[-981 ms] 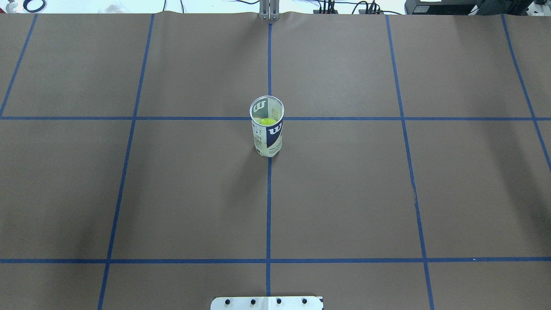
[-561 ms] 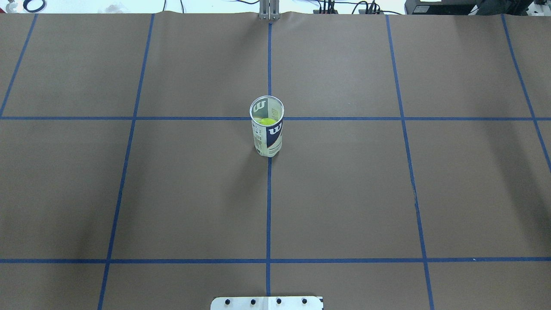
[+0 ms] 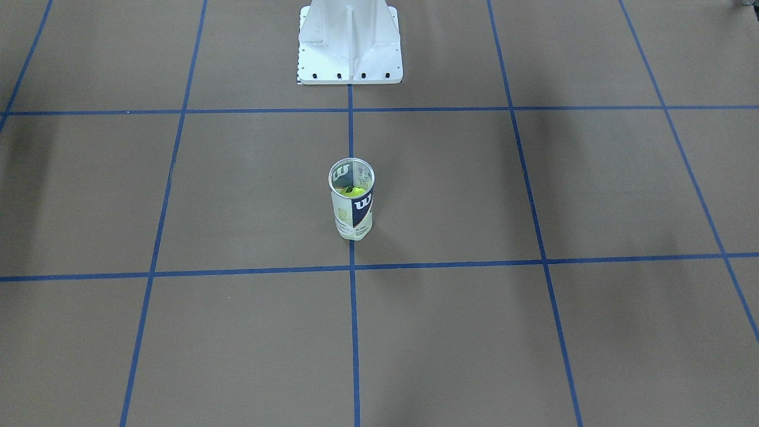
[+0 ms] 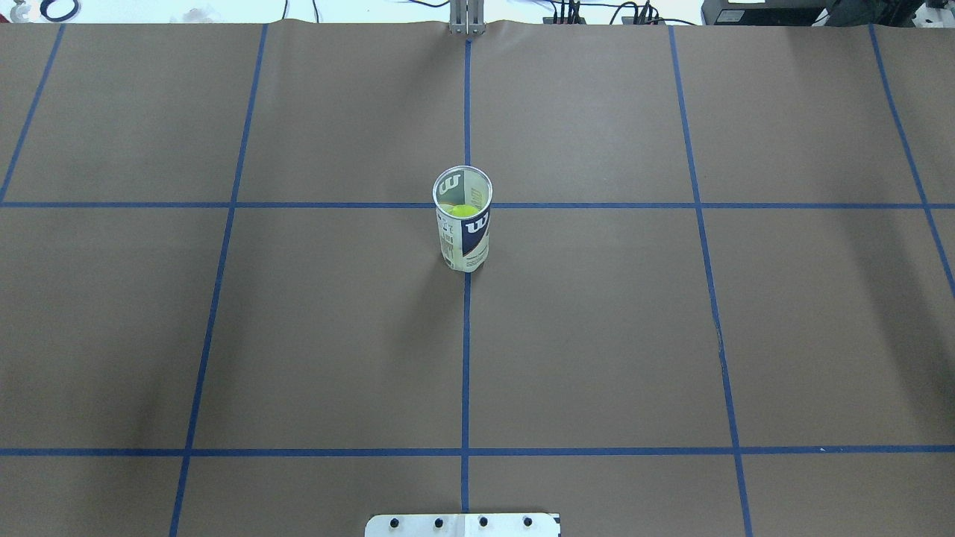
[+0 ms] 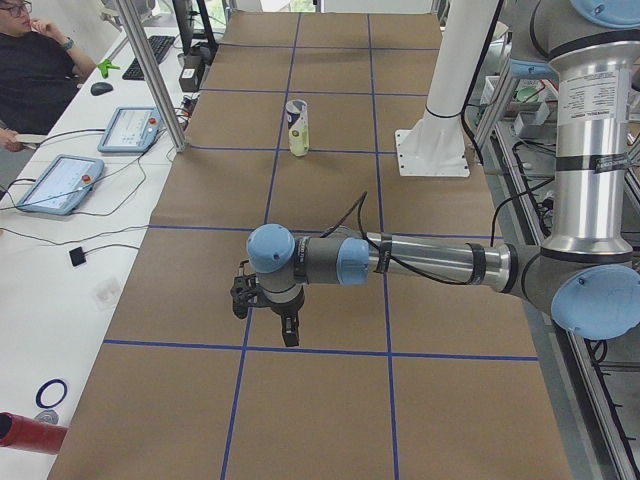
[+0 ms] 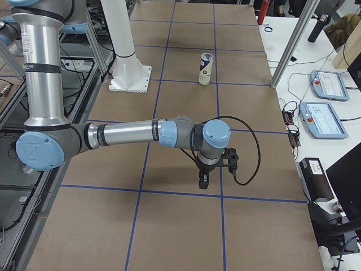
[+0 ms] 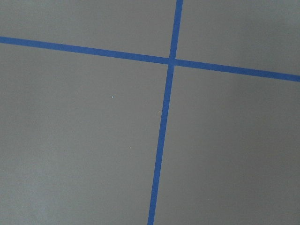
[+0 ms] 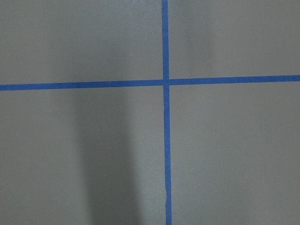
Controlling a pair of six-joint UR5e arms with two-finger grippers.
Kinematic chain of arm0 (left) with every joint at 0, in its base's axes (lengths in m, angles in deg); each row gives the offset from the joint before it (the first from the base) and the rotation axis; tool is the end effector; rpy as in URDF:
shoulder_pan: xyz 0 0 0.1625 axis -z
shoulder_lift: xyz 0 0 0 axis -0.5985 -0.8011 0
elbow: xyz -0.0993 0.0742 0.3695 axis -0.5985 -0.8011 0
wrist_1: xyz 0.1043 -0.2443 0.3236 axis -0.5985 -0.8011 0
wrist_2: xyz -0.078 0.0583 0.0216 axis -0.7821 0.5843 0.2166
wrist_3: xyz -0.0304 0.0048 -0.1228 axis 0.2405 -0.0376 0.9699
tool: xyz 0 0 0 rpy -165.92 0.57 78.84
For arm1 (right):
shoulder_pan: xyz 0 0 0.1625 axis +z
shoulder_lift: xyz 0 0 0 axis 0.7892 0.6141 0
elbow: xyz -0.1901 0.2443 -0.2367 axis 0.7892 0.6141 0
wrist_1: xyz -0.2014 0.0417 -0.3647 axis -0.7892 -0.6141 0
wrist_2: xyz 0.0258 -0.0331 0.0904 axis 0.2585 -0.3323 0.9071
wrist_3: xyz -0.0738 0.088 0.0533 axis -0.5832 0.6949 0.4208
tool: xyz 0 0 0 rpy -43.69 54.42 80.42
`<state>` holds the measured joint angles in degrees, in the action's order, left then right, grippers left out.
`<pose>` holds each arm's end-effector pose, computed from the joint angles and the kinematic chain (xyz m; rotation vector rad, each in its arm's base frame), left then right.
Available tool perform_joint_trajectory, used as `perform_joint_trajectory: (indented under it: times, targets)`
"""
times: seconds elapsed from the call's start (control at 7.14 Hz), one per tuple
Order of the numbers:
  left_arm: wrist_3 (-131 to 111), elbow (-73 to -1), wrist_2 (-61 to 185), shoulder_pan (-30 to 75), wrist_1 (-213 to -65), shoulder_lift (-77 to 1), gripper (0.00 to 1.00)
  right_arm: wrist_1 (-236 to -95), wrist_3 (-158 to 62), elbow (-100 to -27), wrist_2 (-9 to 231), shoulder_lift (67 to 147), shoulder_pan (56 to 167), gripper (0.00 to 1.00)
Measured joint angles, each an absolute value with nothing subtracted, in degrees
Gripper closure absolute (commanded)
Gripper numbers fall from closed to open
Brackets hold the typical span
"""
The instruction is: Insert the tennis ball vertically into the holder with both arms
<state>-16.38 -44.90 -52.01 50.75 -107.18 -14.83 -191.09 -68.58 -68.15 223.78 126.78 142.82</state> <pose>-0.0226 -0.4703 0.6058 -0.0851 0.7895 -0.1024 0.0488 -0.4888 0.5922 -0.0436 -0.7996 -0.0219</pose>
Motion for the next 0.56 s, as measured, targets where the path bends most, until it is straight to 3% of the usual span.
perform_joint_trajectory:
  times: [0.56]
  targets:
    - [-16.2,-44.9,-51.7,50.8,-107.2,-14.6,0.0,-191.1,-68.5,-68.5,223.9,126.6,142.8,0.0]
